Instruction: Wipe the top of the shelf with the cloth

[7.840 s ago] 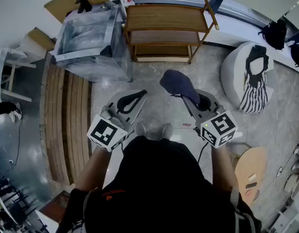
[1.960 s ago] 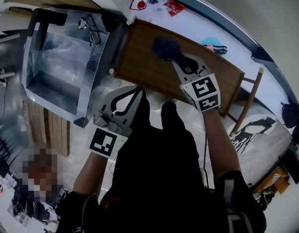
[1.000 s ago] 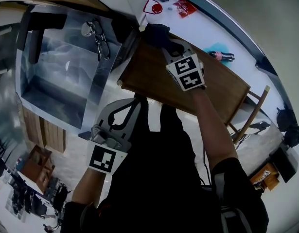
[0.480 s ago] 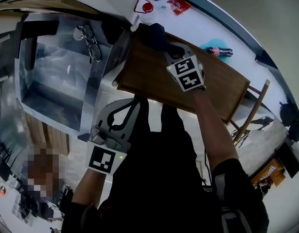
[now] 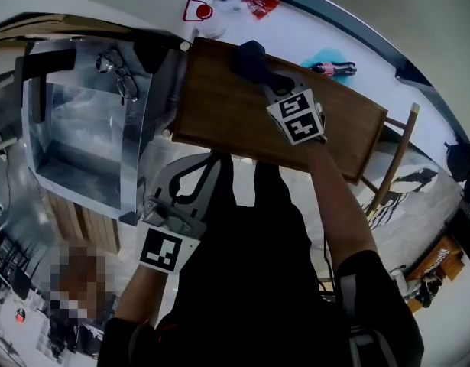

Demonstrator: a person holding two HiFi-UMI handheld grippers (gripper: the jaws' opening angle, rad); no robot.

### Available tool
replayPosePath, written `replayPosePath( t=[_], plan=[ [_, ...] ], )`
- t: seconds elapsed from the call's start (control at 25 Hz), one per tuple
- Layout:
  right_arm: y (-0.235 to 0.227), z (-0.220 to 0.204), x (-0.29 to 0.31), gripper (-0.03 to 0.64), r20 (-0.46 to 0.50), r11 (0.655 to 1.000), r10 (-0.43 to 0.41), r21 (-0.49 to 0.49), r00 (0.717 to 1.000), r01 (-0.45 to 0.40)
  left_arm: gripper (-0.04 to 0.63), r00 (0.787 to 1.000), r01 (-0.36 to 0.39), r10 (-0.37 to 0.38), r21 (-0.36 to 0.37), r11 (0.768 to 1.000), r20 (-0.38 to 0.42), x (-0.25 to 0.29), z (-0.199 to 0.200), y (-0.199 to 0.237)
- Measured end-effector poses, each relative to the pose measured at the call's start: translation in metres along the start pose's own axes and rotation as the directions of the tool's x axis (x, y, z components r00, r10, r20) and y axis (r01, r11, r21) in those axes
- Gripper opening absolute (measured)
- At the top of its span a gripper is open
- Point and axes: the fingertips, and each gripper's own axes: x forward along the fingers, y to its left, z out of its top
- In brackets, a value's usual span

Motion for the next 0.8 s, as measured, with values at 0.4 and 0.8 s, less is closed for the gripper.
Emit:
replayPosePath(
  t=[0.4,0.8],
  plan=[
    [-0.031,-0.043,-0.034,0.058,-0.010,0.996,-0.055,0.070,0.998,0.055,0.020,0.998,0.061,-0.061,0.031,0.998,-0.010,0.025,0.009,-0.035],
    [-0.065,-0.085,-0.068,0.058,-0.024,0.985,-0.110,0.130,0.994,0.113,0.020,0.992,0.124,-0.124,0.069,0.990,-0.017,0.054,0.021,-0.071]
  ],
)
